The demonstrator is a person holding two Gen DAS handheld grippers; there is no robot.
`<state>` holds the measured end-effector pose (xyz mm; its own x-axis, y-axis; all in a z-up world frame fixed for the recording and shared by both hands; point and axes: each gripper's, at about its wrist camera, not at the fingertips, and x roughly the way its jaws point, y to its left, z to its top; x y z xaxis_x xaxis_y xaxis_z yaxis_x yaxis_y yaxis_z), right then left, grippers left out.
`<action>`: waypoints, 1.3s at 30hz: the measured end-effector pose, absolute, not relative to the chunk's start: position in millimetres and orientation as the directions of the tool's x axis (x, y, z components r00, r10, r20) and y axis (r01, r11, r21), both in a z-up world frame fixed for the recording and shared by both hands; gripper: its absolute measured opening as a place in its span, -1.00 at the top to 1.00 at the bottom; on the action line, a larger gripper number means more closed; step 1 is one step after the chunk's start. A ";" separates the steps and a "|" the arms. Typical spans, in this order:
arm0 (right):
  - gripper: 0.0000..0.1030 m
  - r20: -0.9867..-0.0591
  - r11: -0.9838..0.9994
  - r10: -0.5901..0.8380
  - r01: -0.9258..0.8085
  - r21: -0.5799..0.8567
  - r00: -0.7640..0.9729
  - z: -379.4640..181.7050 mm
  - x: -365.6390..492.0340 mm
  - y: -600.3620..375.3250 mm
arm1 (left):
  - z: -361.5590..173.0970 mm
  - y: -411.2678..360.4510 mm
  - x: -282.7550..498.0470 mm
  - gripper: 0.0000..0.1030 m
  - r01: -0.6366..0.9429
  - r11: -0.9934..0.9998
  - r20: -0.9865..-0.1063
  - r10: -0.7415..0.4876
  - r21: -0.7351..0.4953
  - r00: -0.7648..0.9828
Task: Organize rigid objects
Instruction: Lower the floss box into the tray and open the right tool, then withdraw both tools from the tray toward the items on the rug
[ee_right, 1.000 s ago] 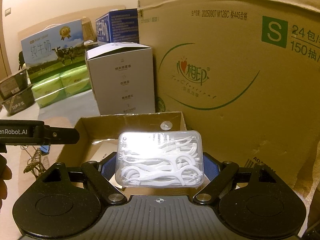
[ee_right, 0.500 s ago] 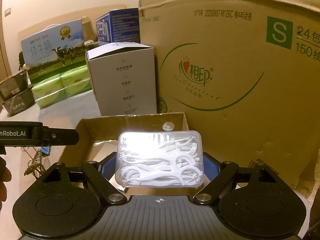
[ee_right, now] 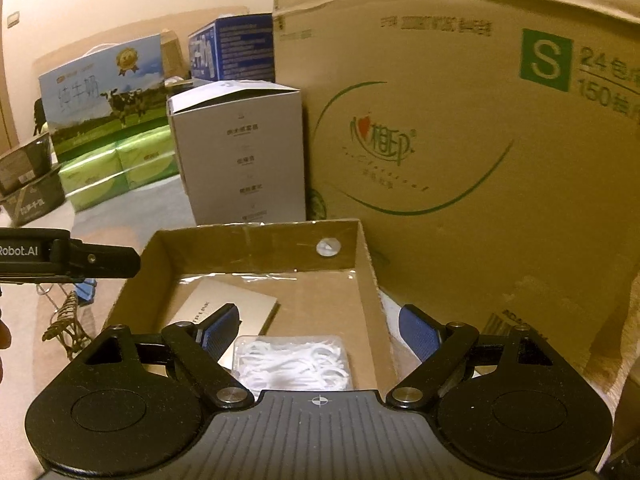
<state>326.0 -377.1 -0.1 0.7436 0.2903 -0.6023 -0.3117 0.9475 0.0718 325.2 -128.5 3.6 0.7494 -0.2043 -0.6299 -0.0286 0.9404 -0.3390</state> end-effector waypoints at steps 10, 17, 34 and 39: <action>-0.68 -0.598 0.955 0.279 -0.280 0.095 0.752 16.3 301.6 -378.9 | 16.2 -119.6 300.7 -0.78 -0.020 0.941 -0.620 -0.206 -0.337 0.757; -0.68 -0.605 0.959 0.274 -0.256 0.119 0.747 28.7 267.9 -368.1 | 26.3 -107.5 269.0 -0.78 -0.019 0.942 -0.614 -0.204 -0.336 0.762; -0.68 -0.612 0.956 0.293 -0.246 0.162 0.735 54.5 182.6 -319.2 | 46.7 -63.7 172.2 -0.78 0.011 0.961 -0.590 -0.178 -0.275 0.788; -0.68 -0.606 0.951 0.309 -0.251 0.181 0.733 60.7 162.8 -305.7 | 51.2 -50.7 145.3 -0.78 0.027 0.972 -0.585 -0.163 -0.235 0.794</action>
